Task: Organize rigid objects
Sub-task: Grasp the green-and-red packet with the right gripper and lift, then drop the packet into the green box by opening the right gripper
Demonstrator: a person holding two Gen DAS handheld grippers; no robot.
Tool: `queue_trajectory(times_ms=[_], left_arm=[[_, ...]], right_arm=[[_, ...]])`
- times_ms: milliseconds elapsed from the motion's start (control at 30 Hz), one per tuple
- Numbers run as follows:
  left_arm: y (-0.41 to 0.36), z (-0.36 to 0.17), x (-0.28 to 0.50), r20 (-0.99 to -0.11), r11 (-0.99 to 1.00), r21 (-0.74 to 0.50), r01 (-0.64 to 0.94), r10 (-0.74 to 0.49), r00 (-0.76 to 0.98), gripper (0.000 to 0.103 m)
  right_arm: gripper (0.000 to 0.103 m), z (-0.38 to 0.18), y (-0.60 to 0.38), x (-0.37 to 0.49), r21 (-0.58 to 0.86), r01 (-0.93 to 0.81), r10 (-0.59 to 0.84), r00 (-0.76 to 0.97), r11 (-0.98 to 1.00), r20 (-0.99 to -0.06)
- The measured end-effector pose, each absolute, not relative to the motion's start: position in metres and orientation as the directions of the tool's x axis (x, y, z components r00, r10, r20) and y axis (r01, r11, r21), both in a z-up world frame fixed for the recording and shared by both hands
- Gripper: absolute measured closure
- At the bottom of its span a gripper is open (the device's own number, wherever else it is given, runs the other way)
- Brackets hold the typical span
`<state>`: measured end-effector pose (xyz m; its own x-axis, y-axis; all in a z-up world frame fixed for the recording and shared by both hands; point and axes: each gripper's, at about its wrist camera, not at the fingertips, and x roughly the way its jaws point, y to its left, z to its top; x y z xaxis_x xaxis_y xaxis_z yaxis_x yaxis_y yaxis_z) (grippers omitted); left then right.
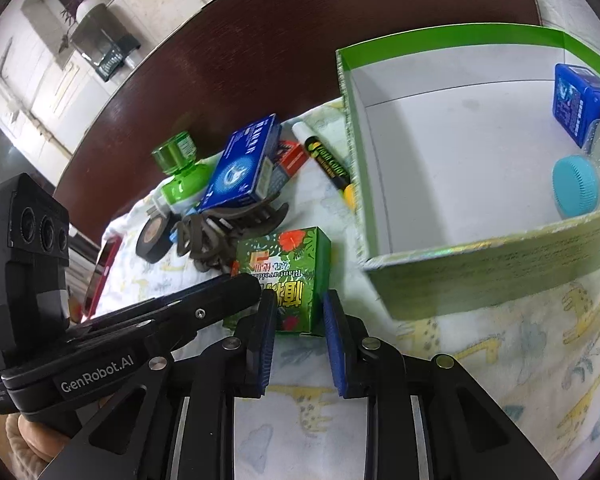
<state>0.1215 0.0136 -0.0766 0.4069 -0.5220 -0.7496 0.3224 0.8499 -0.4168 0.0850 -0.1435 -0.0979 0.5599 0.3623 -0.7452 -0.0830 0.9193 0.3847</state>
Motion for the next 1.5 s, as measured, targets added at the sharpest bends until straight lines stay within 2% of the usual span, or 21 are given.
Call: queue_trajectory(times_ms=[333,567,700,1033,1500], left_arm=[[0.022,-0.016,0.083,-0.678,0.871,-0.336,0.359,-0.488,0.55,0.084],[-0.011,0.033,0.08,-0.61,0.858,-0.255,0.446,-0.501,0.614,0.083],[-0.044,0.046,0.093,-0.601,0.842,-0.221,0.493,-0.515,0.611,0.083],[-0.141,0.047,0.134,-0.64,0.78,-0.174,0.601,-0.554,0.533,0.083],[-0.207,0.003,0.186,-0.717,0.749,-0.209,0.629,-0.555,0.422,0.083]], right_arm=[[0.077,-0.045,-0.127,0.056,0.362,-0.206,0.405,0.635,0.909,-0.658],[0.077,0.001,-0.151,0.047,0.34,-0.237,0.398,0.726,0.91,-0.561],[0.077,0.014,-0.18,0.049,0.329,-0.224,0.376,0.76,0.917,-0.53],[0.077,0.012,-0.265,0.067,0.374,-0.108,0.3,0.808,0.921,-0.506],[0.077,-0.029,-0.334,0.111,0.426,0.011,0.26,0.779,0.904,-0.571]])
